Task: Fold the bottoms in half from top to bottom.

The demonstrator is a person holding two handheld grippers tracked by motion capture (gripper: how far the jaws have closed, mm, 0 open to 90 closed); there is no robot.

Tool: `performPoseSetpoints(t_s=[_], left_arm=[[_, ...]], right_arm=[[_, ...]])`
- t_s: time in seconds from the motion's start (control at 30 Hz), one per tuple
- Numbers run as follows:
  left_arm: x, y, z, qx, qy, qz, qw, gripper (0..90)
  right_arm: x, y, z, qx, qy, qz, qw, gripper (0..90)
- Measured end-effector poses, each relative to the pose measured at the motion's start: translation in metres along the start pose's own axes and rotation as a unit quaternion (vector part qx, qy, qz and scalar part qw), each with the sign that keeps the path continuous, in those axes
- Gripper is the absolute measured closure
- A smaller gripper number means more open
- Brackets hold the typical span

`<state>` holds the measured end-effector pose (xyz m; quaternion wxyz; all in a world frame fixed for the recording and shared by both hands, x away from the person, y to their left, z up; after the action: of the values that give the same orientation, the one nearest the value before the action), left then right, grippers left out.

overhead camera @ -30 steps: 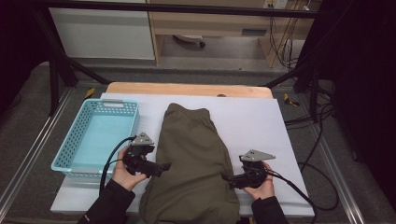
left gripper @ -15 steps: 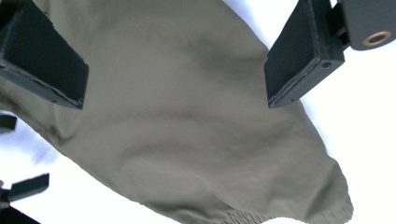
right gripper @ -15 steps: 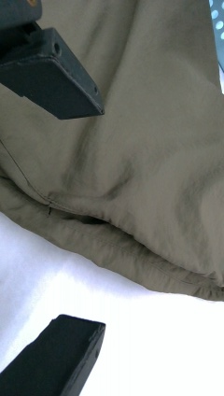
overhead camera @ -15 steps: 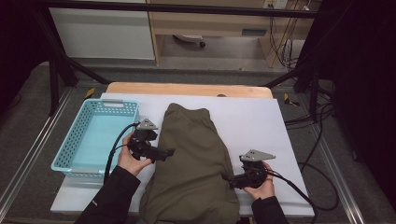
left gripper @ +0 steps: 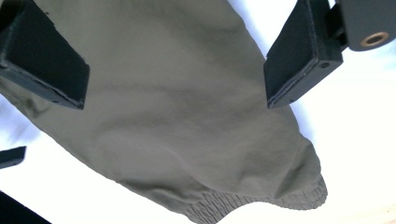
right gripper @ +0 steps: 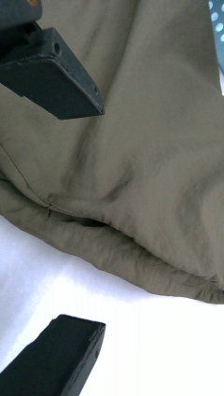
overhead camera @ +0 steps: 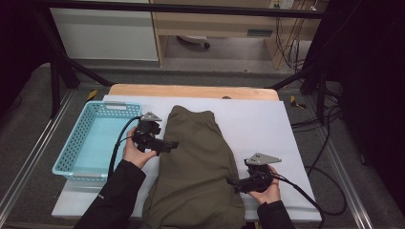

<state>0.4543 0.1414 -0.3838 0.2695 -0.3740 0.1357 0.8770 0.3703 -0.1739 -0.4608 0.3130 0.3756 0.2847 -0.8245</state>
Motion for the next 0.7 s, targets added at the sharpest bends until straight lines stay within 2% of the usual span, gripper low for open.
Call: performPoseSetpoints(t_s=[0.23,0.3,0.4,0.6,0.7], left_arm=[[-0.003,-0.007,-0.012,-0.007,-0.01,0.009,0.9999,7.0],[-0.005,-0.008,-0.015,0.007,-0.012,0.022,0.9997,7.2],[-0.008,-0.008,-0.018,-0.011,-0.014,0.011,0.9998,7.2],[-0.016,-0.011,-0.028,-0.024,-0.022,0.01,0.9994,7.2],[-0.019,-0.015,-0.034,-0.03,-0.025,0.017,0.9991,7.4]], right_arm=[[0.0,0.0,0.0,-0.001,0.002,0.0,1.0,0.4],[0.0,0.0,0.0,-0.002,0.001,-0.001,1.0,0.4],[0.0,0.0,0.0,-0.002,0.0,0.002,1.0,0.4],[0.0,-0.001,0.0,-0.003,0.002,0.004,1.0,0.4],[0.0,-0.001,0.001,-0.002,0.002,0.004,1.0,0.4]])
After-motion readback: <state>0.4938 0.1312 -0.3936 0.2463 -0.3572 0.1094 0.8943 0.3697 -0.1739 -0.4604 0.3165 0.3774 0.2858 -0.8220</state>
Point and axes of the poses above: each handheld gripper's, and its own axes: z roughly backward along the jaws, x roughly out of its underside, y roughly to its right, the point moved 4 cm from there along -z, roughly forward along the jaws, and after that the axes turned 10 degrees about -x, right-handed, at the moved point
